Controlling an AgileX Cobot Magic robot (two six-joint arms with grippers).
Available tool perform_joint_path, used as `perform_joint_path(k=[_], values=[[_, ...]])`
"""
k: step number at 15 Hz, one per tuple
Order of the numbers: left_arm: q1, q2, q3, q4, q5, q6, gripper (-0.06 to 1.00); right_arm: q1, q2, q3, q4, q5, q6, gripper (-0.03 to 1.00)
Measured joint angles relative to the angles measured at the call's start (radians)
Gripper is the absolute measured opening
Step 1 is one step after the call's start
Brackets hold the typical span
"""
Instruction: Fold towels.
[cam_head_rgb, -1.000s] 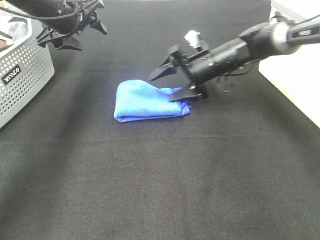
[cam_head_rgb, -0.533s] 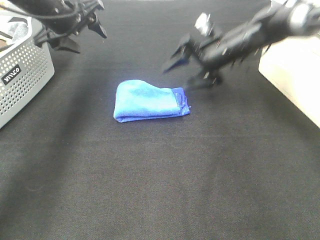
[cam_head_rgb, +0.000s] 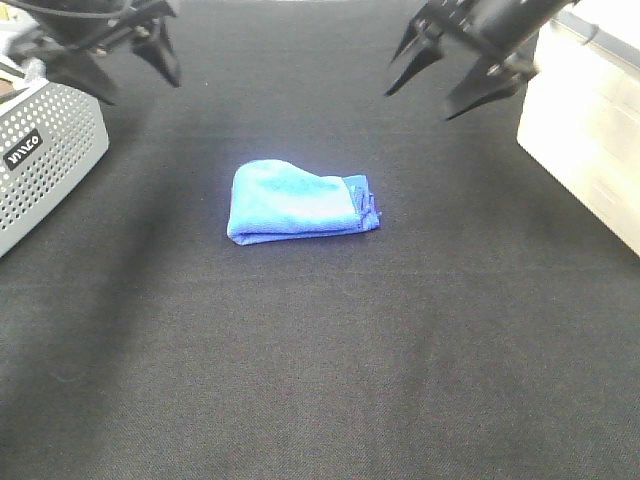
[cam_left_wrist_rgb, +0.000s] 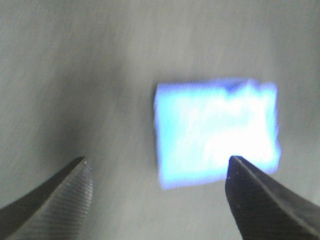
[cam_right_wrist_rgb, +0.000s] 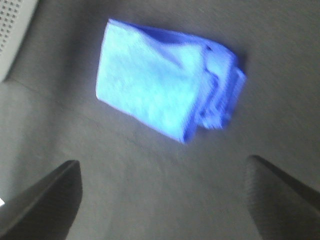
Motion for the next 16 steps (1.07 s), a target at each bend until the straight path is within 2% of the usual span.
perform_joint_path(k=[2,6,11,16], values=[[-0.002,-0.063,0.000,0.072,0.078,0.001,0.71,0.000,-0.047,0.000,-0.034,0.051,0.032,0.82],[-0.002,-0.271,0.080,0.162,0.188,0.001,0.71,0.000,-0.205,0.080,-0.082,0.056,0.063,0.82],[-0.002,-0.677,0.381,0.188,0.194,0.010,0.71,0.000,-0.549,0.379,-0.190,0.065,0.091,0.82],[-0.002,-1.189,0.751,0.188,0.196,0.045,0.71,0.000,-1.014,0.787,-0.328,0.059,0.115,0.82]])
